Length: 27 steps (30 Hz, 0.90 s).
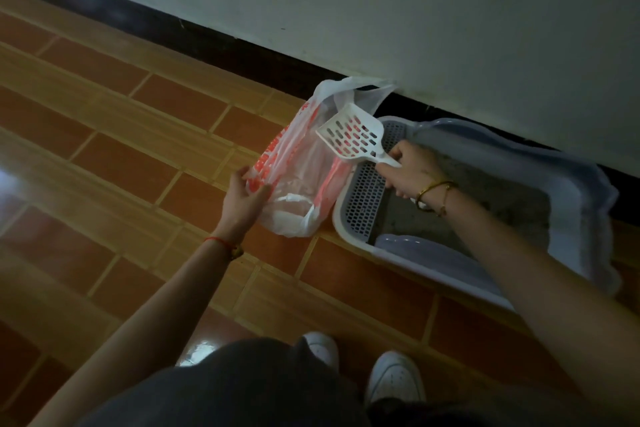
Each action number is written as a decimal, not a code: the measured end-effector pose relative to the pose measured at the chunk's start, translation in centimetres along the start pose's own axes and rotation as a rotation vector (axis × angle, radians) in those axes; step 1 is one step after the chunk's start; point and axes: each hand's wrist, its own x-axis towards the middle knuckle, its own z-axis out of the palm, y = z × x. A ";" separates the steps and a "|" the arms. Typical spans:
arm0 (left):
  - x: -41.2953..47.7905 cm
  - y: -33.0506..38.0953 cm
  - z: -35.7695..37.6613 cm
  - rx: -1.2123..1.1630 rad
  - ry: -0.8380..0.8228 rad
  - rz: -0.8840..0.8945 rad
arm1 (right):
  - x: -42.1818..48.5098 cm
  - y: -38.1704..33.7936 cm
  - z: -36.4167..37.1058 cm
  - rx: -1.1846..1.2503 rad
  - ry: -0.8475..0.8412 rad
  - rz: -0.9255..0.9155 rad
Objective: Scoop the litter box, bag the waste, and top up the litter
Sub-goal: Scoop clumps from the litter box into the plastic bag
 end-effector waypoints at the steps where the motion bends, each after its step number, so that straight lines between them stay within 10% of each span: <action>1: -0.2 0.1 0.0 0.023 0.004 0.017 | -0.4 0.2 -0.2 0.001 0.004 0.001; 10: -2.5 2.9 2.8 0.334 0.231 0.538 | -3.5 3.3 -1.8 0.051 0.083 0.027; 16: -3.6 4.2 6.4 0.534 -0.141 0.925 | -5.8 6.7 -2.9 0.078 0.169 0.093; 27: -4.9 4.2 12.7 0.737 -0.382 1.065 | -10.1 14.1 -6.6 -0.182 0.312 0.367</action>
